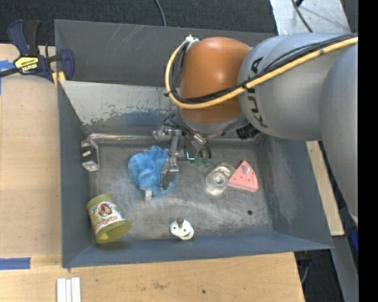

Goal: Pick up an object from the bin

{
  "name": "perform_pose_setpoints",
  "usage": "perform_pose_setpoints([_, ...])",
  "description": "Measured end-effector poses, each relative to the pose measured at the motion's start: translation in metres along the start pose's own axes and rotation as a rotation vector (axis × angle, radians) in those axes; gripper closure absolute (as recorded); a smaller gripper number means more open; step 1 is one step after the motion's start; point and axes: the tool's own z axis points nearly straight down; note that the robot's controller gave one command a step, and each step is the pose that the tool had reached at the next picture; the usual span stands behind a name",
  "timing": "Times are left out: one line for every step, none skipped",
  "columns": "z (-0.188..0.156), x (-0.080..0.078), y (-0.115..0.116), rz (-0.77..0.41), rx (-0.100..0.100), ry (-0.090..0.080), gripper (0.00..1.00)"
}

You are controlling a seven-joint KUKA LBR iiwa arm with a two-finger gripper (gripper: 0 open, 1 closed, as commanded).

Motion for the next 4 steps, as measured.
perform_pose_setpoints([-0.005, -0.002, 0.0, 0.002, -0.001, -0.008, 0.0])
perform_pose_setpoints([0.031, -0.01, -0.025, 0.006, -0.002, -0.011, 0.0])
perform_pose_setpoints([0.055, -0.016, -0.039, -0.139, 0.001, -0.005, 0.0])
perform_pose_setpoints([0.073, -0.029, -0.048, -0.355, 0.001, -0.011, 0.0])
